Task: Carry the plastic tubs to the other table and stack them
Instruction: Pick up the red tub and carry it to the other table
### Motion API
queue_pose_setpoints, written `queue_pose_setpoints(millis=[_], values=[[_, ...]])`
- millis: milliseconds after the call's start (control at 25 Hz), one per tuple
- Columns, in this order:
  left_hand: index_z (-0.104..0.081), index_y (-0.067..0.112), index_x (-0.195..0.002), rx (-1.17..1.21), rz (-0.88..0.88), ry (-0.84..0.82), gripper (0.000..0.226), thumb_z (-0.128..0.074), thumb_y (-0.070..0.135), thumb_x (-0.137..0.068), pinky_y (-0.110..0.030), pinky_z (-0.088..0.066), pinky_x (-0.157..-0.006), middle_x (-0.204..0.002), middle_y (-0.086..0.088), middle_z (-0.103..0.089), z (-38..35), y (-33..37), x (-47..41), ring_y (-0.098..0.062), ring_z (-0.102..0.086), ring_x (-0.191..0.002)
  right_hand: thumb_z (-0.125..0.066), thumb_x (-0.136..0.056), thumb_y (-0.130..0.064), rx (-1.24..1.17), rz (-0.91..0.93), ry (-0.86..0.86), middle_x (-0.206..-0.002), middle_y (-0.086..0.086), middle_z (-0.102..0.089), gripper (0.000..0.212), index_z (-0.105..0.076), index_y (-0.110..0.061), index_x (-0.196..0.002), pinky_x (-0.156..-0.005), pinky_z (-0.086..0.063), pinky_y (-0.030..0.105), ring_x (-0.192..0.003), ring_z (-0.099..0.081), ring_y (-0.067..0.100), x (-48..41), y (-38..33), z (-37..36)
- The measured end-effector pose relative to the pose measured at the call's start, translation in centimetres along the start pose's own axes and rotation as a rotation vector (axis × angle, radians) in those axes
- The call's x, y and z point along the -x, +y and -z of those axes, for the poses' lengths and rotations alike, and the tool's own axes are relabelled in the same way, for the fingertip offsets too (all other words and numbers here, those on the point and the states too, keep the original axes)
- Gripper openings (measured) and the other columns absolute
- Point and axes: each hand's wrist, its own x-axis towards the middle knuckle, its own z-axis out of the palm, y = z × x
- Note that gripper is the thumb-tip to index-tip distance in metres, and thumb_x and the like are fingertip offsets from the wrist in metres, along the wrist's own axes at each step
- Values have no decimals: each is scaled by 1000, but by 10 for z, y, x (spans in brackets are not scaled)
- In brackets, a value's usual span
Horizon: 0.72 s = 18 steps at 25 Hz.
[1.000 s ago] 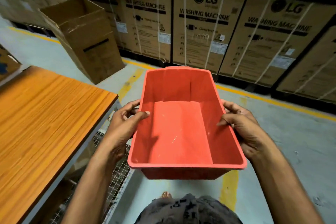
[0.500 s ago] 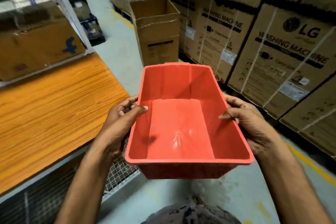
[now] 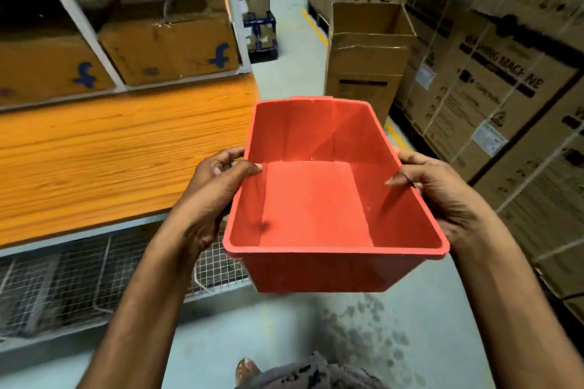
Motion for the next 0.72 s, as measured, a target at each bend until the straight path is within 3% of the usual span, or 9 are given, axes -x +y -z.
queue_pose_setpoints(millis=[80, 200, 320, 440, 560, 720], values=[[-66, 16, -131, -16, -64, 14, 47, -67, 0, -87, -31, -55, -72, -97, -14, -67, 21, 0, 2, -24, -65, -83, -48, -74, 22, 55, 46, -13, -103, 17, -72, 61, -73, -11, -119, -72, -53, 35, -75, -67, 26, -9, 5, -15], [-63, 29, -133, -106, -210, 69, 57, -67, -6, -87, -28, -54, -62, -98, -3, -58, 59, -3, 3, -18, -58, -78, -51, -69, 28, 179, 204, -43, -109, 6, -73, 73, -69, -21, -120, -64, -51, 32, -77, -68, 14, -20, 18, -48], [-55, 42, -135, -268, -351, 144, 65, -61, -7, -94, -27, -56, -65, -107, 1, -56, 98, -10, 1, -16, -56, -82, -52, -69, 33, 260, 377, -53, -108, -2, -66, 78, -60, -26, -120, -60, -54, 25, -75, -62, 6, -28, 30, -86], [-48, 34, -144, -325, -437, 236, 66, -63, -5, -93, -20, -55, -68, -118, -13, -56, 130, -13, -3, -5, -55, -83, -53, -70, 31, 338, 509, -81, -113, 1, -59, 80, -55, -27, -125, -65, -54, 32, -82, -53, 8, -38, 37, -122], [-47, 34, -141, -247, -436, 285, 68, -65, -8, -91, -15, -54, -69, -118, -6, -57, 153, -8, -10, -7, -58, -88, -52, -69, 31, 332, 574, -124, -116, 10, -58, 83, -54, -27, -128, -70, -51, 38, -85, -50, 9, -49, 40, -152], [-50, 32, -136, -205, -432, 272, 69, -66, -13, -87, -17, -53, -65, -110, -5, -60, 185, 2, -32, -2, -58, -75, -51, -70, 35, 335, 564, -154, -106, 1, -56, 84, -55, -33, -119, -64, -51, 21, -73, -51, -4, -71, 36, -187]])
